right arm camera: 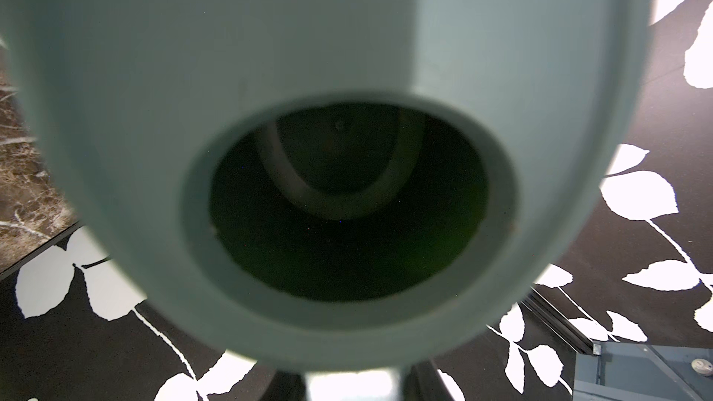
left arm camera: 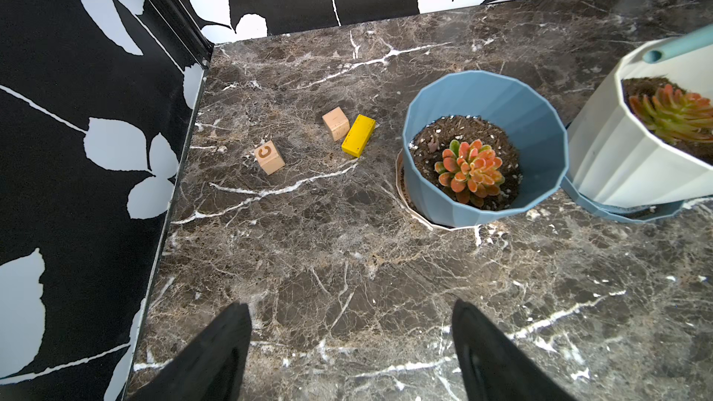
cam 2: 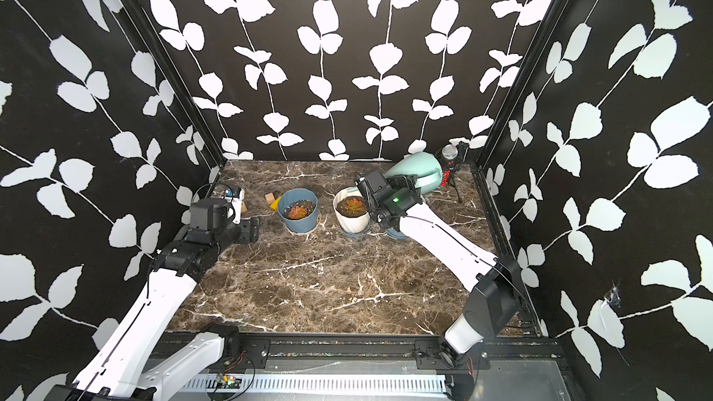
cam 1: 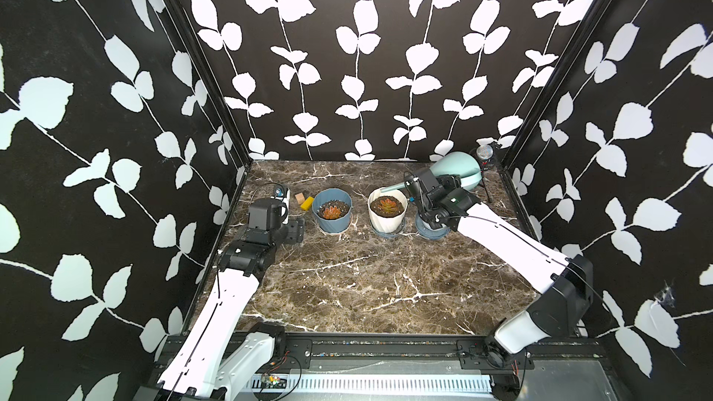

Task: Water the succulent around the soil edge
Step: Water the soil of the potted plant with water.

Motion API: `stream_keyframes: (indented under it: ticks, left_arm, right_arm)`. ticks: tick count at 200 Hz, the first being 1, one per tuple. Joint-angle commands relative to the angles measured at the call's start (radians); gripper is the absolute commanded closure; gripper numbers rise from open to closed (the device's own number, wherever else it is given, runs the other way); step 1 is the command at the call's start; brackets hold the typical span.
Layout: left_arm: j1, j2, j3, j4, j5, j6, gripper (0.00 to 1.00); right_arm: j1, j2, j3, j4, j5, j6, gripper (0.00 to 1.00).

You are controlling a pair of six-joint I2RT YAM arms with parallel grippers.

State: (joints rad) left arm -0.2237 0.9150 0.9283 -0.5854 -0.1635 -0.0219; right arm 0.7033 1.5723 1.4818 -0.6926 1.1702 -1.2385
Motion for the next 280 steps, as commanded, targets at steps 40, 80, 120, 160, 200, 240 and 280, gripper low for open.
stream_keyframes:
  ticks: [40, 80, 120, 160, 200, 240, 280]
  left_arm:
    - [-0.002, -0.022, -0.005, -0.016, 0.009, 0.006, 0.17]
    - [-0.003, -0.023, -0.005, -0.016, 0.008, 0.006, 0.17]
    - [-0.002, -0.021, -0.005, -0.014, 0.011, 0.007, 0.17]
    - [-0.001, -0.021, -0.004, -0.016, 0.009, 0.005, 0.17]
    - [-0.002, -0.020, -0.005, -0.016, 0.009, 0.006, 0.17]
    - [-0.002, -0.019, -0.005, -0.016, 0.010, 0.006, 0.17]
    - [-0.001, -0.019, -0.004, -0.017, 0.010, 0.005, 0.17]
  right_arm:
    - [0.035, 0.011, 0.066, 0.051, 0.049, 0.014, 1.00]
    - [0.055, 0.007, 0.060, 0.039, 0.050, 0.013, 1.00]
    - [0.079, -0.002, 0.053, 0.023, 0.057, 0.014, 1.00]
    - [0.095, -0.022, 0.033, 0.002, 0.062, 0.017, 1.00]
    - [0.115, -0.048, 0.008, -0.004, 0.069, 0.013, 1.00]
    - [0.129, -0.080, -0.030, -0.001, 0.075, 0.009, 1.00]
    - [0.144, -0.105, -0.060, -0.026, 0.087, 0.019, 1.00]
